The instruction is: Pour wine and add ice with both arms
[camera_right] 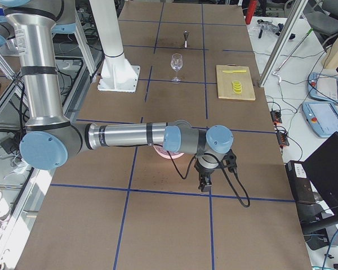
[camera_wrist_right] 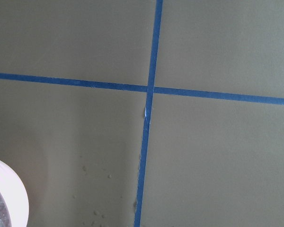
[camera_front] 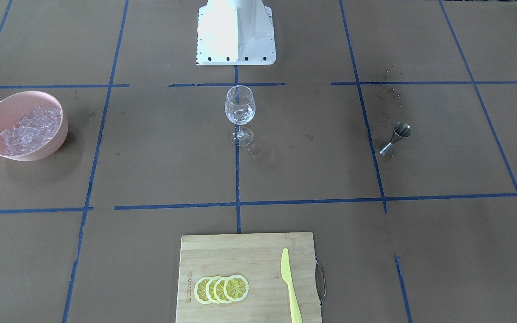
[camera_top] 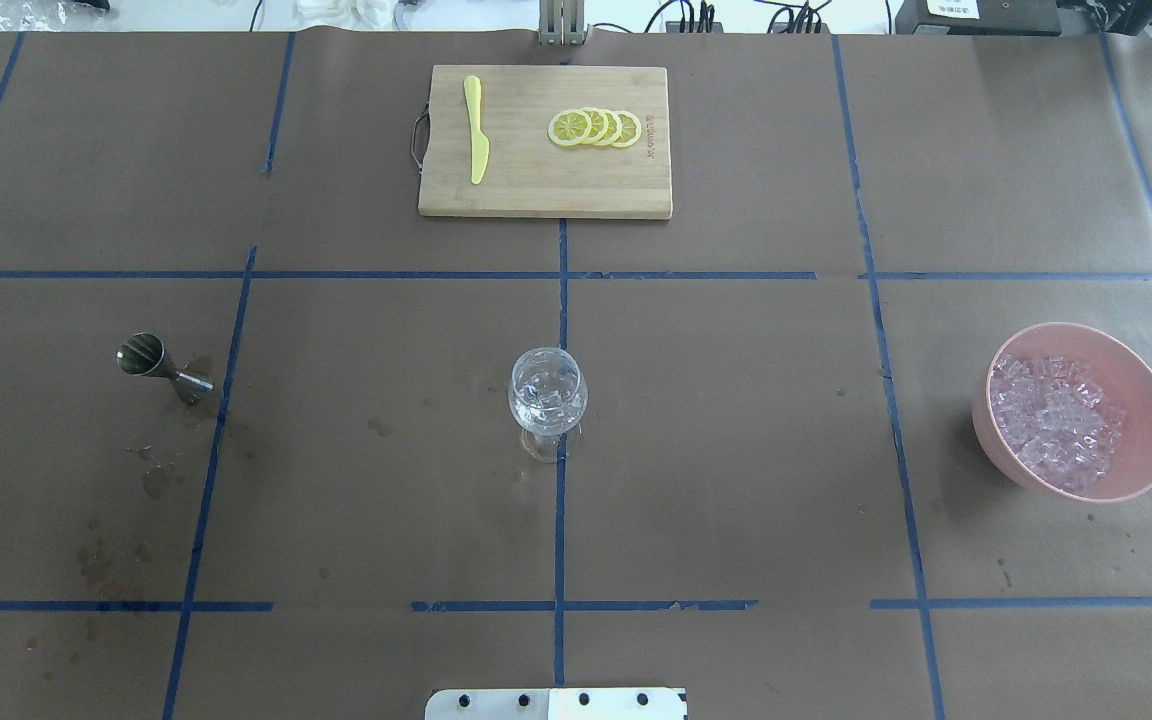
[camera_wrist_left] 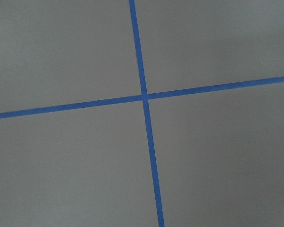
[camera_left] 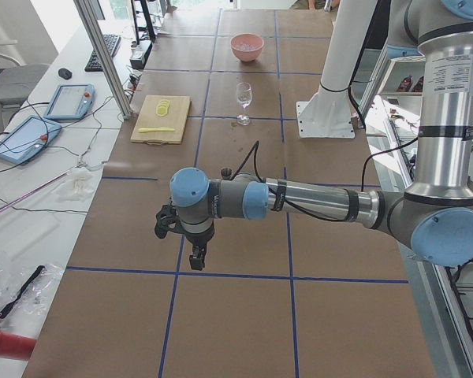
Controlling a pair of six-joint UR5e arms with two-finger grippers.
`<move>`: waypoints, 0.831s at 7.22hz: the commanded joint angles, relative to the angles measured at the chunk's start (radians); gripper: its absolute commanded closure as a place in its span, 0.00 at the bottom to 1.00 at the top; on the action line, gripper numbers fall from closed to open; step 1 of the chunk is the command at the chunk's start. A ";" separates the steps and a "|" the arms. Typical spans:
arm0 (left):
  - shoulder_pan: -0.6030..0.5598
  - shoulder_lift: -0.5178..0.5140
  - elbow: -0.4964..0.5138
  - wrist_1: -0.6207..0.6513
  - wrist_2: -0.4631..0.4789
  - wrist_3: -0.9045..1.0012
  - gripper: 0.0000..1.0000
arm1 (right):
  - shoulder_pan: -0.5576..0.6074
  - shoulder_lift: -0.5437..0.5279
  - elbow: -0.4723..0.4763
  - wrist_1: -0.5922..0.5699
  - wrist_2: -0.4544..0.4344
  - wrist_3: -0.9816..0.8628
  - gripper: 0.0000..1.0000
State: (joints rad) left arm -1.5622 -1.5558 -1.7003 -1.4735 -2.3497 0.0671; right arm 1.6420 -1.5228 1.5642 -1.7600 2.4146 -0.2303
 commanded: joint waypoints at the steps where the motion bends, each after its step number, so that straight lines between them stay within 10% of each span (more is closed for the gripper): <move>1: -0.001 0.002 0.010 0.004 -0.003 -0.006 0.00 | 0.018 -0.028 0.000 0.001 0.014 -0.001 0.00; 6: -0.001 0.003 0.010 -0.001 -0.003 0.002 0.00 | 0.041 -0.045 -0.010 0.051 0.006 -0.003 0.00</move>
State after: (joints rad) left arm -1.5631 -1.5534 -1.6907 -1.4713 -2.3536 0.0663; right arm 1.6797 -1.5651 1.5550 -1.7457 2.4264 -0.2331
